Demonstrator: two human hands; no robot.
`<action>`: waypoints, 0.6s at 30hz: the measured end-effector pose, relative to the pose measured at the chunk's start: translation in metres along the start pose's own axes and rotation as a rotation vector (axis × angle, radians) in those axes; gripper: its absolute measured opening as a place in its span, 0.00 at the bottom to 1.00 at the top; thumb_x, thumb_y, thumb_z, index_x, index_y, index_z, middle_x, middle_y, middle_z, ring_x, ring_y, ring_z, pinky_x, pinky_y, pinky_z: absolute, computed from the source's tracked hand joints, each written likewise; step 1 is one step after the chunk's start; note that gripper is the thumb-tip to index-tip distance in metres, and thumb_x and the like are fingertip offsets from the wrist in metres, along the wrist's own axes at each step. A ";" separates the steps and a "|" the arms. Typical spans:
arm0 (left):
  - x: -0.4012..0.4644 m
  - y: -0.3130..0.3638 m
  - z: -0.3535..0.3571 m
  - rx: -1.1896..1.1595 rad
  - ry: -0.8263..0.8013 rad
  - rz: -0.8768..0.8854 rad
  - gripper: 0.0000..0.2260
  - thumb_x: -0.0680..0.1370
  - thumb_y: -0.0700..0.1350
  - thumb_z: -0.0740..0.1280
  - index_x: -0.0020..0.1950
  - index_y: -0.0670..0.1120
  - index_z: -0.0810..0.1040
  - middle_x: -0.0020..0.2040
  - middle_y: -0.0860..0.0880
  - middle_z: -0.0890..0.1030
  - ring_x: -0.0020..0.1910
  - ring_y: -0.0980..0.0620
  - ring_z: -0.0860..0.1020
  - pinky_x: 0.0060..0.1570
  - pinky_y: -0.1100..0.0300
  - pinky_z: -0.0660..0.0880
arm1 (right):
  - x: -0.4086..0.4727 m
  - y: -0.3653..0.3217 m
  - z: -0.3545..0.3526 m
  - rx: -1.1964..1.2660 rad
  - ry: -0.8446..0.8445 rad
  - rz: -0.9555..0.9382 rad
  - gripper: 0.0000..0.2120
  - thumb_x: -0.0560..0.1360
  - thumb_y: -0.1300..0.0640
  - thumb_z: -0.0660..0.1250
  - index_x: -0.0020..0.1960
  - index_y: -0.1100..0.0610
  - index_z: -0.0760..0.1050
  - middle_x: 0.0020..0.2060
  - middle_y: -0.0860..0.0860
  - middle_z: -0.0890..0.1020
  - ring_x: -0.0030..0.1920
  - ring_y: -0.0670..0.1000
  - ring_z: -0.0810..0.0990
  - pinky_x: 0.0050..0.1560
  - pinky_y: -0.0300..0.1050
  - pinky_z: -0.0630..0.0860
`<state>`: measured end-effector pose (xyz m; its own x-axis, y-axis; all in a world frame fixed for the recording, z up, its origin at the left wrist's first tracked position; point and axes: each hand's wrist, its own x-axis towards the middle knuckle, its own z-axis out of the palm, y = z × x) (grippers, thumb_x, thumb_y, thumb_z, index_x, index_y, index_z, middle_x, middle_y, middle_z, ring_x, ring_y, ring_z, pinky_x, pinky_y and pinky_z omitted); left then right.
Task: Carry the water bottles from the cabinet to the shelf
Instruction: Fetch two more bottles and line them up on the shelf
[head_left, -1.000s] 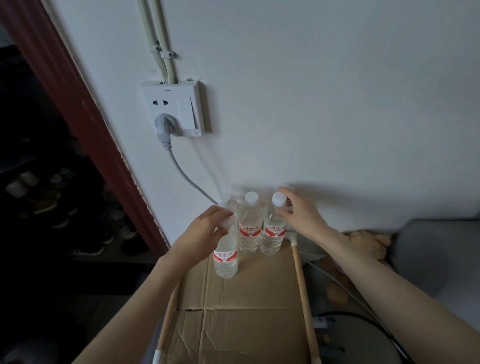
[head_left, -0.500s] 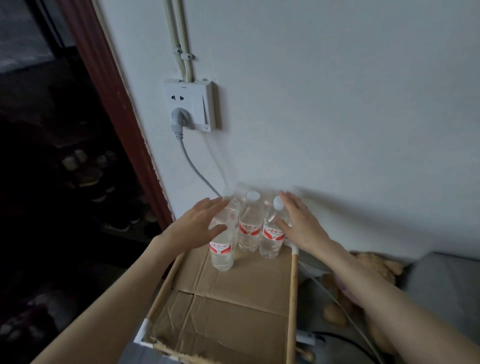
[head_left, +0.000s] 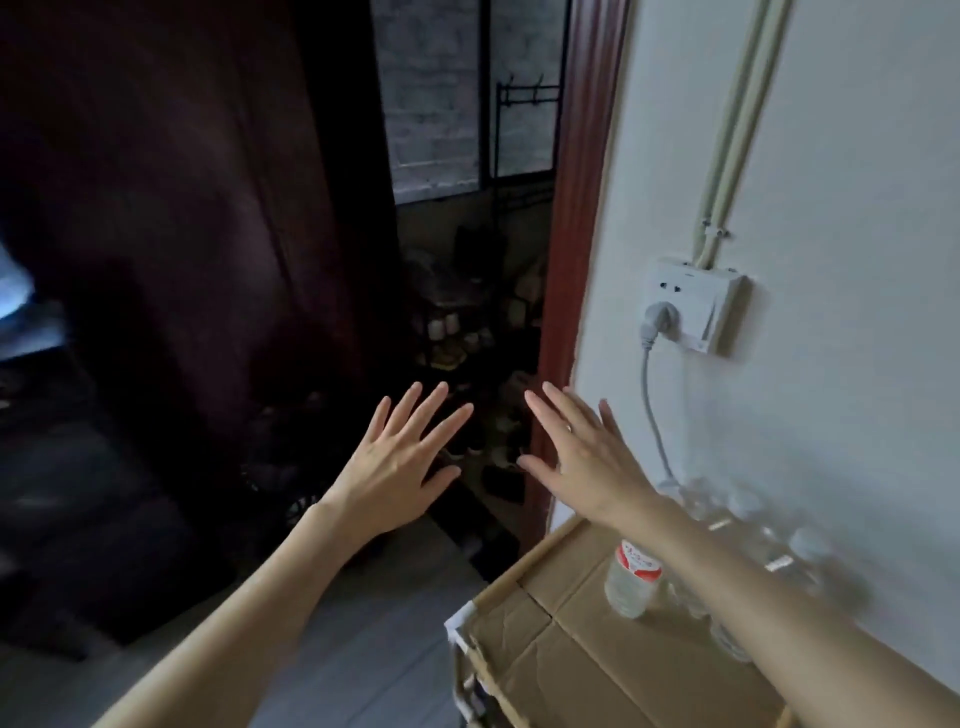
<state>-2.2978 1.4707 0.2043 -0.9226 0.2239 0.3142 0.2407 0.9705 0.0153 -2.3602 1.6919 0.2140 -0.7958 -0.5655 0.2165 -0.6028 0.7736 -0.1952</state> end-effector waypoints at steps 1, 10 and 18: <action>-0.021 -0.018 -0.009 0.025 0.007 -0.069 0.28 0.75 0.60 0.52 0.74 0.55 0.50 0.76 0.46 0.52 0.74 0.43 0.48 0.70 0.45 0.47 | 0.013 -0.023 0.004 0.004 -0.010 -0.062 0.33 0.77 0.41 0.55 0.75 0.50 0.44 0.76 0.50 0.48 0.76 0.50 0.44 0.75 0.55 0.41; -0.294 -0.135 -0.086 0.229 -0.059 -0.684 0.28 0.73 0.61 0.53 0.71 0.53 0.60 0.71 0.43 0.66 0.70 0.38 0.63 0.63 0.37 0.64 | 0.052 -0.293 0.068 0.036 -0.157 -0.558 0.34 0.76 0.40 0.55 0.75 0.49 0.44 0.76 0.51 0.48 0.76 0.51 0.45 0.74 0.59 0.42; -0.565 -0.147 -0.164 0.240 -0.053 -1.182 0.34 0.69 0.66 0.44 0.73 0.55 0.52 0.76 0.46 0.53 0.75 0.42 0.49 0.71 0.45 0.48 | -0.032 -0.565 0.124 0.185 -0.255 -0.960 0.33 0.76 0.40 0.56 0.75 0.49 0.45 0.76 0.50 0.49 0.76 0.51 0.45 0.73 0.59 0.41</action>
<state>-1.7622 1.1866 0.1803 -0.5475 -0.8159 0.1857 -0.8177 0.5688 0.0882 -2.0007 1.2376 0.1990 0.0555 -0.9867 0.1530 -0.9769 -0.0853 -0.1957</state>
